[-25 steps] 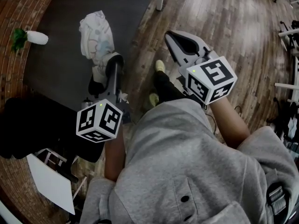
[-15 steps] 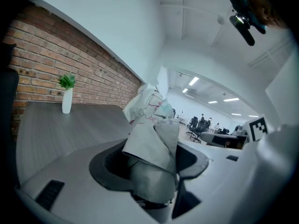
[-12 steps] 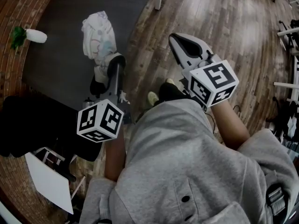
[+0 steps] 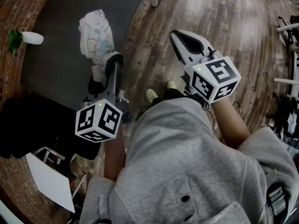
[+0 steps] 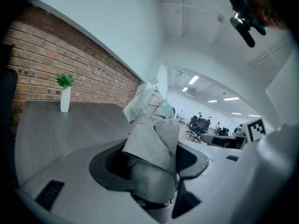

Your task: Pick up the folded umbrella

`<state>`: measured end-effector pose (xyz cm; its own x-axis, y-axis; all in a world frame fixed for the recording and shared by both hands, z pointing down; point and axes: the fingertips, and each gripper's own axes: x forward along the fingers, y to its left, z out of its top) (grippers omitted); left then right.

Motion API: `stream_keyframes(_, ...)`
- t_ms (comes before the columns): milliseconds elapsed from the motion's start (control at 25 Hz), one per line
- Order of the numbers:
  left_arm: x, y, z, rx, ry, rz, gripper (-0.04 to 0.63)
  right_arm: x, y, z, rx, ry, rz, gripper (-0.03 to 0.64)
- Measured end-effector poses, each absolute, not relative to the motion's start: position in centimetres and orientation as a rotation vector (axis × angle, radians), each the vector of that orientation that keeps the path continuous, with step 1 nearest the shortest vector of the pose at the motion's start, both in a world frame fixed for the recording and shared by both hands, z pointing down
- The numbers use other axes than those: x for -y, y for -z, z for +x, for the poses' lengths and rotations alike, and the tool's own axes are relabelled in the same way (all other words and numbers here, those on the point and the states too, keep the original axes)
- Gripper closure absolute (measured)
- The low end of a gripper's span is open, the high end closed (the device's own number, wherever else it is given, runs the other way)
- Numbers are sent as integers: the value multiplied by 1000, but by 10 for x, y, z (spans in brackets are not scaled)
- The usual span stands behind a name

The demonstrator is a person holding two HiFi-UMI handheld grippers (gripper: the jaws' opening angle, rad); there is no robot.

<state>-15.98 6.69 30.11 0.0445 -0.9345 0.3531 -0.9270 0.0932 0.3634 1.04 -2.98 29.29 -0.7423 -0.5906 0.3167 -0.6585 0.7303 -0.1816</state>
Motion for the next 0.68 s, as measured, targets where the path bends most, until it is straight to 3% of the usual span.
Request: stream_keyframes(680, -73, -308, -165, 1855, 1, 1819, 336, 20, -292, 4, 2703, -412, 998, 591)
